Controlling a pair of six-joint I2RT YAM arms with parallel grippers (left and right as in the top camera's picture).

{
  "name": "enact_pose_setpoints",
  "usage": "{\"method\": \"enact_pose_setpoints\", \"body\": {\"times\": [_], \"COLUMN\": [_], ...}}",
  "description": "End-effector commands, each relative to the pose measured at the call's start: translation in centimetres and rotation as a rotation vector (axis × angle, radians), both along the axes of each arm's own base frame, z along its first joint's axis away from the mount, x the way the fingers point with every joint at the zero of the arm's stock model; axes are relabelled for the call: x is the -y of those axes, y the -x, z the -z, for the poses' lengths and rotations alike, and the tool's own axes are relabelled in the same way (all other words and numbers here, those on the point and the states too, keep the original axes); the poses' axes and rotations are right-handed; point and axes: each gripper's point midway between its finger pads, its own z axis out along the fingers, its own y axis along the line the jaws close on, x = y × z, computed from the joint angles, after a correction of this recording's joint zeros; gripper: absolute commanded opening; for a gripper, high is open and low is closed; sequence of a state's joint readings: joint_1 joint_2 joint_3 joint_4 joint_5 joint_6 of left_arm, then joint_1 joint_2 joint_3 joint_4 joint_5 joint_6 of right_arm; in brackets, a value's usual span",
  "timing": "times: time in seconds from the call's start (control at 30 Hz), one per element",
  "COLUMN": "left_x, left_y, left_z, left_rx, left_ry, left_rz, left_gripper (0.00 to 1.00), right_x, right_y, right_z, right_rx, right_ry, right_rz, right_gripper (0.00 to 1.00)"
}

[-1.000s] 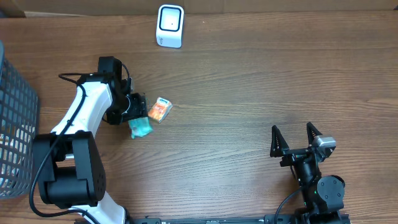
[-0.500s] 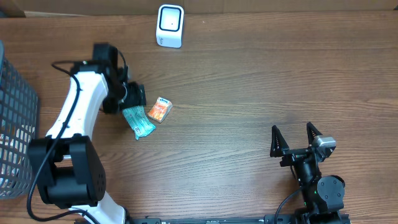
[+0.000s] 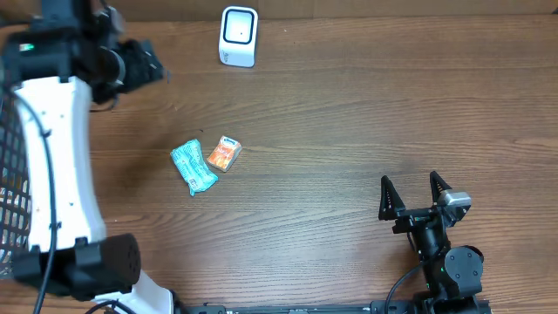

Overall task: Scan the item barcode
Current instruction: 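Carry the green wipes pack out and place it beside the Kleenex pack, then reach the left gripper back into the basket toward the PanTree bag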

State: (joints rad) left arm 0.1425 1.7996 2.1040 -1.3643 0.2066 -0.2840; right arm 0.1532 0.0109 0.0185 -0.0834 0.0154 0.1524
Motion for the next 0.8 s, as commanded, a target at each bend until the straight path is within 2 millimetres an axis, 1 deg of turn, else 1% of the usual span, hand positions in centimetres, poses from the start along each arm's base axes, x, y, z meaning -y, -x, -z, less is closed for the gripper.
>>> {"method": "enact_pose_setpoints", "body": {"times": [0.0, 0.07, 0.1, 0.13, 0.23, 0.27, 0.37, 0.47, 0.5, 0.6, 0.63, 0.67, 0.7, 0.77], "left_x": [-3.2, -4.9, -5.6, -6.9, -10.2, -12.4, -15.3, -18.6, -19.1, -22.4, -22.8, -23.9, -24.4, -26.1], "left_y": [1.1, 1.6, 1.9, 2.4, 3.6, 4.5, 5.7, 7.5, 7.9, 10.4, 10.8, 12.0, 12.5, 14.6], "left_z": [-7.5, -10.0, -10.8, -12.0, -13.8, -14.3, -14.4, -14.3, -14.3, -13.9, -13.8, -13.5, -13.3, -12.5], "left_rx": [0.202, 0.282, 0.308, 0.350, 0.412, 0.433, 0.442, 0.440, 0.440, 0.414, 0.407, 0.385, 0.373, 0.318], "left_ry": [0.054, 0.052, 0.045, 0.029, 0.017, 0.048, 0.069, 0.028, 0.018, -0.046, -0.057, -0.089, -0.106, -0.166], "left_rz": [-0.186, -0.239, -0.254, -0.287, -0.389, -0.494, -0.611, -0.709, -0.727, -0.845, -0.860, -0.898, -0.917, -0.980], "left_gripper": [0.83, 0.84, 0.84, 0.84, 0.84, 0.84, 0.84, 0.84, 0.84, 0.84, 0.84, 0.84, 0.85, 0.85], "right_x": [0.0, 0.0, 0.0, 0.0, 0.0, 0.0, 0.0, 0.0, 0.0, 0.0, 0.0, 0.0, 0.0, 0.0], "right_y": [0.0, 0.0, 0.0, 0.0, 0.0, 0.0, 0.0, 0.0, 0.0, 0.0, 0.0, 0.0, 0.0, 0.0], "right_z": [0.3, 0.3, 0.3, 0.3, 0.3, 0.3, 0.3, 0.3, 0.3, 0.3, 0.3, 0.3, 0.3, 0.3], "right_rx": [0.001, 0.001, 0.001, 0.001, 0.001, 0.001, 0.001, 0.001, 0.001, 0.001, 0.001, 0.001, 0.001, 0.001], "right_ry": [0.004, 0.004, 0.004, 0.004, 0.004, 0.004, 0.004, 0.004, 0.004, 0.004, 0.004, 0.004, 0.004, 0.004], "right_rz": [0.001, 0.001, 0.001, 0.001, 0.001, 0.001, 0.001, 0.001, 0.001, 0.001, 0.001, 0.001, 0.001, 0.001], "right_gripper": [1.00, 1.00, 1.00, 1.00, 1.00, 1.00, 1.00, 1.00, 1.00, 1.00, 1.00, 1.00, 1.00, 1.00]}}
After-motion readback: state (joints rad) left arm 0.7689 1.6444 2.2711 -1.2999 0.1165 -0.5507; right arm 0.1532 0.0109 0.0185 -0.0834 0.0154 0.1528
